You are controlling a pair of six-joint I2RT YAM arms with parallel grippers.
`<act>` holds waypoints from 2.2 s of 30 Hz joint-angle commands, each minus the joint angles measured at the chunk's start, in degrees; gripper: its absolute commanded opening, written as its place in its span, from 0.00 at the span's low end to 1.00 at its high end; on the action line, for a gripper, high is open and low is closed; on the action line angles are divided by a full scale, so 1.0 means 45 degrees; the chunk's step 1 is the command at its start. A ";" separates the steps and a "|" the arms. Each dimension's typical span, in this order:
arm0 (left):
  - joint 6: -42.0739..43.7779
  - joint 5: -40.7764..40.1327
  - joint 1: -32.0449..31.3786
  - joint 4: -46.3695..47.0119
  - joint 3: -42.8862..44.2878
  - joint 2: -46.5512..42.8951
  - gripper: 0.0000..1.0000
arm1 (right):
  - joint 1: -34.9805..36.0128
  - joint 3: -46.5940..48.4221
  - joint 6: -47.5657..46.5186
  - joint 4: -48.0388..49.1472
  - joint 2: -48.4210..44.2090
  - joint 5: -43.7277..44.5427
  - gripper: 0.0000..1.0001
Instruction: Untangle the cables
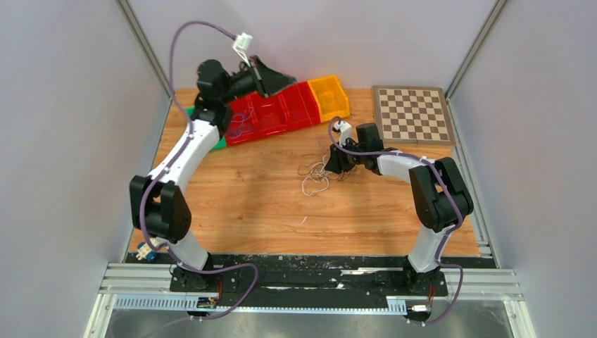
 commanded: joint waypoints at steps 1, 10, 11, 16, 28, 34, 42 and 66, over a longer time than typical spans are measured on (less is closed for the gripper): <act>0.0692 0.0394 0.1140 -0.0636 0.1970 -0.1598 0.00 | 0.0005 0.0455 0.0011 -0.0826 0.0110 0.0216 0.33; -0.1050 -0.0270 0.3631 -0.0543 0.6191 -0.1017 0.00 | -0.0035 0.0128 -0.0088 -0.1946 -0.0045 -0.0105 0.27; -0.1032 -0.0242 0.3743 -0.0550 0.6716 -0.0980 0.00 | -0.0030 0.0095 -0.0092 -0.1987 -0.0046 -0.0145 0.22; -0.0995 -0.0178 0.4272 -0.0692 0.8028 -0.0800 0.00 | -0.0159 0.0029 -0.0547 -0.3069 -0.0114 0.0014 0.00; -0.0052 0.0038 0.5815 -0.1182 0.6010 -0.1278 0.00 | -0.0702 0.0336 -0.1700 -0.4945 -0.1258 -0.1487 0.02; 0.1057 0.0203 0.6280 -0.1651 0.4384 -0.1362 0.00 | -0.0746 0.0711 -0.2459 -0.5754 -0.1638 -0.1981 0.00; 0.1987 0.0112 0.6581 -0.1673 0.3734 -0.0621 0.00 | -0.0786 0.0788 -0.2873 -0.6091 -0.1771 -0.1838 0.00; 0.8196 -0.1760 0.7753 -0.3090 0.1422 0.1909 0.00 | -0.0934 0.2207 -0.3534 -0.7424 -0.0852 -0.2031 0.00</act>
